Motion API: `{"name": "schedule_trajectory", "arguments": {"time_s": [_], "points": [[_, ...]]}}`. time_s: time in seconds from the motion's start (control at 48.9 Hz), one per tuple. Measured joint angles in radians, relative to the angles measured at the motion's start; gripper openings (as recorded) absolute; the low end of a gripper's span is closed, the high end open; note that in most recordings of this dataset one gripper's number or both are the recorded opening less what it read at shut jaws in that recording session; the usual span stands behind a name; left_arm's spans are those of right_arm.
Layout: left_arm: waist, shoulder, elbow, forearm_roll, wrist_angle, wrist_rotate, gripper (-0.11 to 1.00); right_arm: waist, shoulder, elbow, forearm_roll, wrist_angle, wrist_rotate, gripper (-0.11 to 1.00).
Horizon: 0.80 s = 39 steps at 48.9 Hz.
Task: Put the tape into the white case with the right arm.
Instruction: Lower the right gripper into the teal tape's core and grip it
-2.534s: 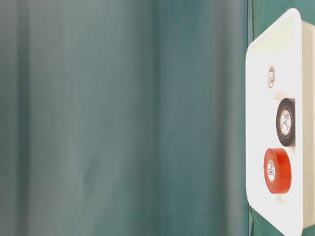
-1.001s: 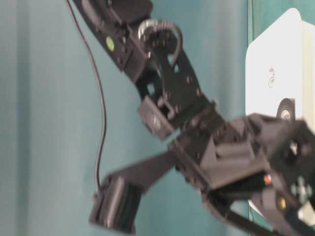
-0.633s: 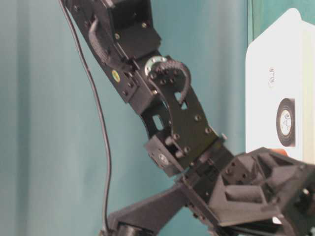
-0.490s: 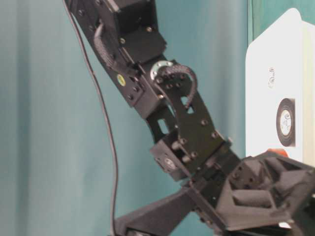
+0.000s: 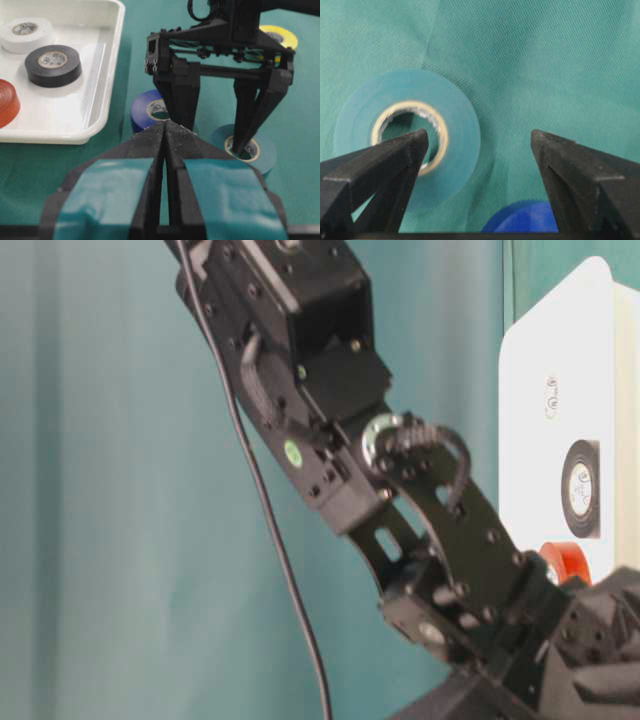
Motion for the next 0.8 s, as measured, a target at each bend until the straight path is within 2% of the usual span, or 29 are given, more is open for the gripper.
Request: {"name": "schedule_trajectory", "arguments": {"time_s": [0.347,0.47,0.531,0.715,0.797], "points": [[0.000,0.000,0.000,0.000,0.000,0.000,0.00,0.000,0.023,-0.034,0.002,0.023,0.000,0.68],[0.000,0.000,0.000,0.000,0.000,0.000,0.00,0.002,0.023,-0.034,0.002,0.026,0.003,0.62],[0.000,0.000,0.000,0.000,0.000,0.000,0.00,0.002,0.025,-0.035,0.005,0.028,0.005,0.55],[0.000,0.000,0.000,0.000,0.000,0.000,0.00,0.008,0.028,-0.035,0.012,0.029,0.003,0.12],[-0.002,0.000,0.000,0.000,0.000,0.000,0.00,0.012,0.029,-0.037,0.012,0.032,0.002,0.02]]}}
